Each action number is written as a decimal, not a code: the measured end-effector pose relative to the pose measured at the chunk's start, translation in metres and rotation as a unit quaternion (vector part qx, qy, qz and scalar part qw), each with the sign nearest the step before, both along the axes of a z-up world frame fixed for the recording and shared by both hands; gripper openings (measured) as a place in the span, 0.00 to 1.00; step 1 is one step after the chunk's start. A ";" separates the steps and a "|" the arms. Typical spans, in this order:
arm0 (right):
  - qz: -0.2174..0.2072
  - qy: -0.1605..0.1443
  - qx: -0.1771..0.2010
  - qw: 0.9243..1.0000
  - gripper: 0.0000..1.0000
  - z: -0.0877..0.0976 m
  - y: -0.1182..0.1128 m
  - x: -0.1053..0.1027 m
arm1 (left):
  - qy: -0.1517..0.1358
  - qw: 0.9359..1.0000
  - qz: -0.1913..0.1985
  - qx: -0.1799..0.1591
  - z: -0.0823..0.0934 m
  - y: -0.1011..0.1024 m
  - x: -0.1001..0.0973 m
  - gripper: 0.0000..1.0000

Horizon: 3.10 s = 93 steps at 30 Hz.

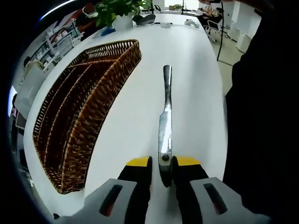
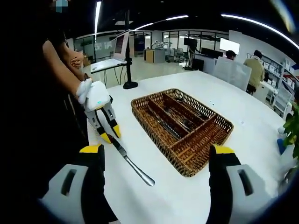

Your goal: Arrange the knives, forks, and spoons in their matching storage slots by inserting each utensil handle-first until every utensil is classified and aligned in the correct compartment

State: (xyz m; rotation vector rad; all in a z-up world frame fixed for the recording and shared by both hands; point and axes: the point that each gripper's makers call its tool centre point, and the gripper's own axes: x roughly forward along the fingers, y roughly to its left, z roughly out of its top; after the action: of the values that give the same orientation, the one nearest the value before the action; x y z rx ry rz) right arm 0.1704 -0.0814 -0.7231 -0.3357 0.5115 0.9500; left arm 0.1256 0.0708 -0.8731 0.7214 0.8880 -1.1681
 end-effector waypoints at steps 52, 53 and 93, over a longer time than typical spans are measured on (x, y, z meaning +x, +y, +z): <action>0.184 0.081 -0.126 0.971 0.23 -0.149 0.060 -0.023 | -0.028 0.995 -0.083 0.043 0.032 0.016 0.025 0.10; 0.200 0.079 -0.143 0.966 0.20 -0.154 0.059 -0.026 | -0.029 0.995 -0.085 0.044 0.032 0.016 0.025 0.10; 0.210 0.216 -0.040 0.953 0.06 -0.144 0.073 -0.051 | -0.035 0.993 -0.109 0.034 0.001 0.017 0.027 0.28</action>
State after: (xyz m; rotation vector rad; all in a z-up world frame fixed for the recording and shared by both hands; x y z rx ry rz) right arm 0.1193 -0.0079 -0.8675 -0.3148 0.9043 1.4321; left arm 0.1527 0.0882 -0.8724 0.9282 0.8082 -1.3019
